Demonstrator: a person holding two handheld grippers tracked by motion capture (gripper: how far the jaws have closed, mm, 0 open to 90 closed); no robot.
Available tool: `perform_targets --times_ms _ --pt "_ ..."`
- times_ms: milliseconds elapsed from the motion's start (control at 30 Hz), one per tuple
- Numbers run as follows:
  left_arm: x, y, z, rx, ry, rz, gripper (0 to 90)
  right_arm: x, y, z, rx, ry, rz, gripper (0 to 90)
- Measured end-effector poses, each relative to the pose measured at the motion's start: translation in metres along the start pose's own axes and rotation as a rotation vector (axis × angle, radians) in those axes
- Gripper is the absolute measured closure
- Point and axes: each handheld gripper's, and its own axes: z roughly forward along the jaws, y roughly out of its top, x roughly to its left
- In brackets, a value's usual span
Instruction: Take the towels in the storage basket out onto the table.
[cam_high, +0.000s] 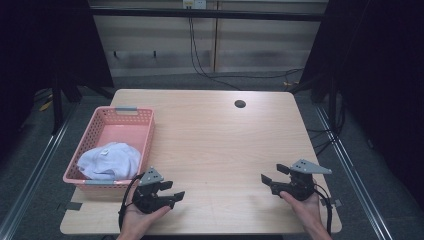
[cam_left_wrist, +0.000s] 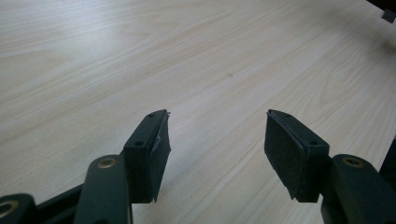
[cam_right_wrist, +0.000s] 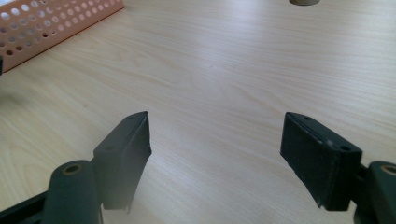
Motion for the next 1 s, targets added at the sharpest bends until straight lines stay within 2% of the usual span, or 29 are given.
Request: perform_targets --times_ms 200,267,333,400,533,633,733,800,867,900,933,1000 --pt "0.0 0.003 -0.002 -0.014 0.006 -0.007 41.6 -0.006 -0.002 0.0 0.023 0.016 0.006 22.6" --pt "0.0 0.004 -0.003 -0.01 0.003 0.005 41.4 -0.007 -0.002 0.0 0.025 0.025 -0.001 22.6" --pt "-0.002 0.006 -0.004 -0.015 0.005 0.012 39.7 -0.007 -0.002 0.0 0.027 0.02 -0.004 21.8" --pt "-0.003 0.008 -0.006 -0.027 0.009 -0.007 35.1 -0.006 -0.002 0.0 0.028 0.031 0.001 21.5" --pt "-0.005 0.014 -0.015 -0.03 0.035 -0.005 30.4 -0.005 -0.002 -0.001 0.027 0.038 0.001 21.0" --pt "-0.003 0.021 -0.033 -0.048 0.051 -0.001 28.2 -0.002 -0.001 -0.002 0.026 0.047 -0.011 20.7" --pt "0.006 0.028 -0.049 -0.051 0.084 -0.017 21.3 0.003 0.0 -0.001 0.037 0.055 -0.018 20.5" --pt "0.016 0.033 -0.063 -0.047 0.107 -0.026 20.1 0.003 0.0 0.0 0.037 0.06 -0.028 20.5" --pt "0.027 0.036 -0.073 -0.04 0.107 -0.033 16.3 0.005 0.001 0.002 0.039 0.064 -0.025 20.2" --pt "0.037 0.039 -0.085 -0.043 0.142 -0.049 17.3 0.005 0.002 0.003 0.037 0.067 -0.027 20.2" --pt "0.037 0.039 -0.085 -0.043 0.142 -0.049 16.3 0.005 0.002 0.003 0.037 0.067 -0.027 20.2" --pt "0.049 0.043 -0.098 -0.02 0.166 -0.013 15.8 0.005 0.002 0.004 0.046 0.071 -0.025 19.9"
